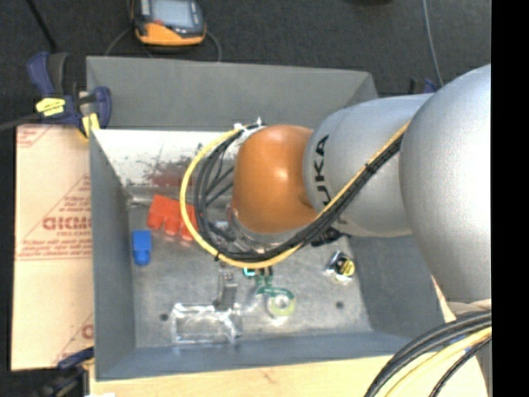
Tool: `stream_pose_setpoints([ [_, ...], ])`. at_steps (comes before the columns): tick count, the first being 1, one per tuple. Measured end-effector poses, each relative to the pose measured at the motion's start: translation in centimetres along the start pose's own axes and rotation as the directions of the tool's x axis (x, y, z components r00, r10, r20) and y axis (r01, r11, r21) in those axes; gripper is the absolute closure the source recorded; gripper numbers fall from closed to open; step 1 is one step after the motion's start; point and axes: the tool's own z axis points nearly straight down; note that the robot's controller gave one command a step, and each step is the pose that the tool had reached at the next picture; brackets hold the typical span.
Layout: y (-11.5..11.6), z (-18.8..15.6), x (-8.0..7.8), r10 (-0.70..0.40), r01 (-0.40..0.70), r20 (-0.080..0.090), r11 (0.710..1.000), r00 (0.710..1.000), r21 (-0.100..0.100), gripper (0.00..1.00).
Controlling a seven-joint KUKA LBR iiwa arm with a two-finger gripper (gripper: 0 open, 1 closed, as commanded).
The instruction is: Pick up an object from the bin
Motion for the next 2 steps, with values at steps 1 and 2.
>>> stream_pose_setpoints([
  [1, 0.98, 4.71, 4.22, -0.133, 0.133, 0.014, 0.991, 0.991, 0.001, 0.0],
  [2, 1.4, 5.24, 4.68, -0.112, 0.112, 0.016, 0.994, 0.994, 0.003, 0.0],
])
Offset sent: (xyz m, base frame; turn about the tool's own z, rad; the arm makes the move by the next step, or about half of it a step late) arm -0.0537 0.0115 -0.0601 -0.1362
